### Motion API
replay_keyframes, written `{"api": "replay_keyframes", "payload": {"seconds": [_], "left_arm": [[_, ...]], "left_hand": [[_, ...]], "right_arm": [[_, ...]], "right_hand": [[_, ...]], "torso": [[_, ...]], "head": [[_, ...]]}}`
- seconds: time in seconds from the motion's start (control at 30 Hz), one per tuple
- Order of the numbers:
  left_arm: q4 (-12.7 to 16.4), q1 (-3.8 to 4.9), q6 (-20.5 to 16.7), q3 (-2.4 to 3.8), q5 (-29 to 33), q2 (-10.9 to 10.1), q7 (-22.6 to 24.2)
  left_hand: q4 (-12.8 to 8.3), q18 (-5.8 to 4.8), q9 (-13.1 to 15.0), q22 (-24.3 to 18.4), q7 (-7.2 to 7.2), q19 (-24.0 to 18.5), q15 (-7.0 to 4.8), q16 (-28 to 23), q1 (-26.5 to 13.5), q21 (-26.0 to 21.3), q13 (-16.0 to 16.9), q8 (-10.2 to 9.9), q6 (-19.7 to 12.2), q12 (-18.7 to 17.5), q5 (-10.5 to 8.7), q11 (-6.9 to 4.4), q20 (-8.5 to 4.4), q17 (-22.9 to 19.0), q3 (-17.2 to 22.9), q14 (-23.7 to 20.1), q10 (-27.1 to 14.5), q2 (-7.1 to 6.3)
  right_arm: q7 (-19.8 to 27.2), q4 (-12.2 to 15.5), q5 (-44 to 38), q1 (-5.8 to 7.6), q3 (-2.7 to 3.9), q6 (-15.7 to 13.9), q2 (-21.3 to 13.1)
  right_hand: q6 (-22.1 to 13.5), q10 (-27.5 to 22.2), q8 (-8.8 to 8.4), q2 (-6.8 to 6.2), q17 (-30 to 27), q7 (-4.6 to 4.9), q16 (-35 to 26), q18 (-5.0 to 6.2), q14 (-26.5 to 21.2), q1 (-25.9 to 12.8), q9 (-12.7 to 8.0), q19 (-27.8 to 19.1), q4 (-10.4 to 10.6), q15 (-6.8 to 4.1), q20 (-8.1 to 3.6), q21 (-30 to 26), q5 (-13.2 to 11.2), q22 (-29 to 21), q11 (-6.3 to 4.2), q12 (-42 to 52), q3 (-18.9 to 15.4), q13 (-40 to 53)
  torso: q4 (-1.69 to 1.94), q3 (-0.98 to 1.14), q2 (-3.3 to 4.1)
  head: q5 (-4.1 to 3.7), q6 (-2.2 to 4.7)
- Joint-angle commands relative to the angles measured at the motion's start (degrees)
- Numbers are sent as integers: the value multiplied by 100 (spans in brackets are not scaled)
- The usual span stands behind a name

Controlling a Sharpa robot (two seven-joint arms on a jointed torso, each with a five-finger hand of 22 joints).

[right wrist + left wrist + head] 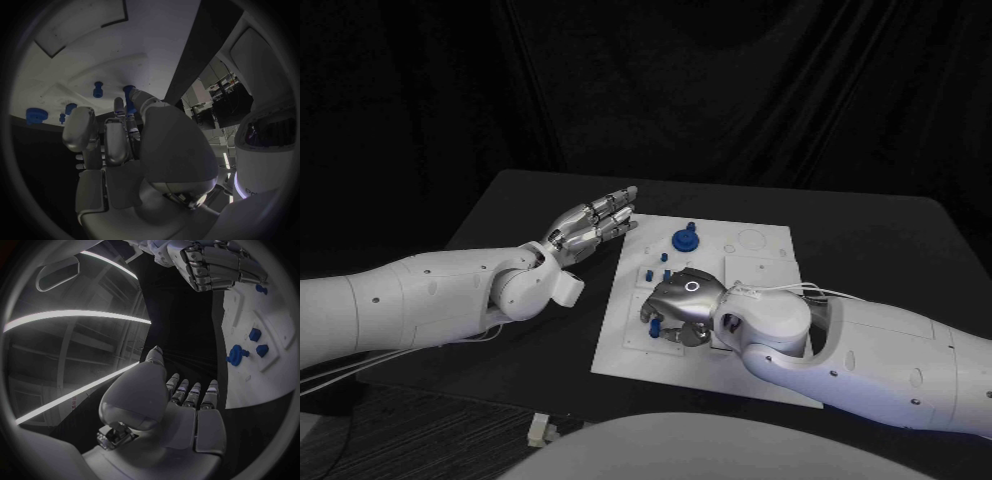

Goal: Assemble the parts on the task board

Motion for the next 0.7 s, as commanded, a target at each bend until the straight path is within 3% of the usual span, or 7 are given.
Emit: {"api": "replay_keyframes", "payload": {"seconds": [0.03,0.1,0.17,0.43,0.63,0.67,0.7], "left_arm": [[7,-9,82,6,32,7,399],[8,-10,79,6,32,5,396],[7,-11,77,6,32,3,395],[-1,-14,79,6,32,11,398],[15,-17,57,6,32,2,426],[21,-17,46,6,32,-3,436],[24,-17,33,6,32,-8,449]], "left_hand": [[-34,48,0,10,38,3,51,41,70,14,7,13,3,19,29,31,32,6,5,-9,-12,9],[-34,48,0,10,38,3,51,41,70,14,7,13,3,19,29,31,32,6,5,-9,-12,9],[-38,48,0,7,45,2,54,41,73,14,7,13,2,20,32,28,32,6,5,-9,-12,9],[-38,48,0,7,45,2,54,41,73,14,7,13,2,20,32,28,32,6,5,-9,-12,9],[-44,48,1,6,52,2,56,35,78,14,7,15,9,20,36,25,32,4,5,-10,-12,7],[-44,48,1,6,52,2,56,35,78,14,7,15,9,20,36,25,32,4,5,-10,-12,7],[-43,48,1,4,52,1,53,31,77,13,8,15,9,23,34,26,31,3,4,-11,-12,6]], "right_arm": [[-32,4,-9,-14,2,-8,-36],[-17,9,30,-14,2,-51,-60],[11,16,57,-14,2,-112,-88],[136,107,90,-9,2,-496,-233],[587,448,252,191,3,-1533,-654],[727,543,351,272,3,-1780,-776],[823,626,431,342,3,-1954,-883]], "right_hand": [[-42,-82,-43,-14,-45,-21,-46,81,-15,-65,-18,-65,37,-36,3,-55,-133,804,11,-27,-17,1],[-221,-298,-129,-43,-94,-51,-83,90,-45,-120,-69,-96,62,-18,8,-124,-309,787,44,-96,-92,-11],[-534,-620,-258,-42,-129,-176,-103,97,-74,-136,-185,-123,101,-11,27,-195,-547,776,60,-106,-351,15],[-900,-1283,-347,-138,-224,-329,-157,122,-143,-60,-389,-183,485,3,43,-379,-858,744,66,-65,-950,60],[-882,-1588,-271,-247,-141,-312,-89,145,-132,-70,-455,-225,810,6,46,-516,-877,719,69,24,-1136,67],[-638,-1438,-124,-187,156,-202,126,112,14,-65,-416,-108,799,-15,28,-298,-845,775,54,160,-1114,108],[-570,-1378,-85,-160,276,-192,211,95,68,-62,-408,-53,795,-32,17,-188,-875,802,28,209,-1104,121]], "torso": [[2,1,5],[3,2,6],[2,2,5],[-3,1,0],[-6,1,1],[-3,2,2],[-4,2,1]], "head": [[2,-1],[-4,-1],[-7,-1],[-6,-1],[1,-1],[7,-1],[13,-1]]}}
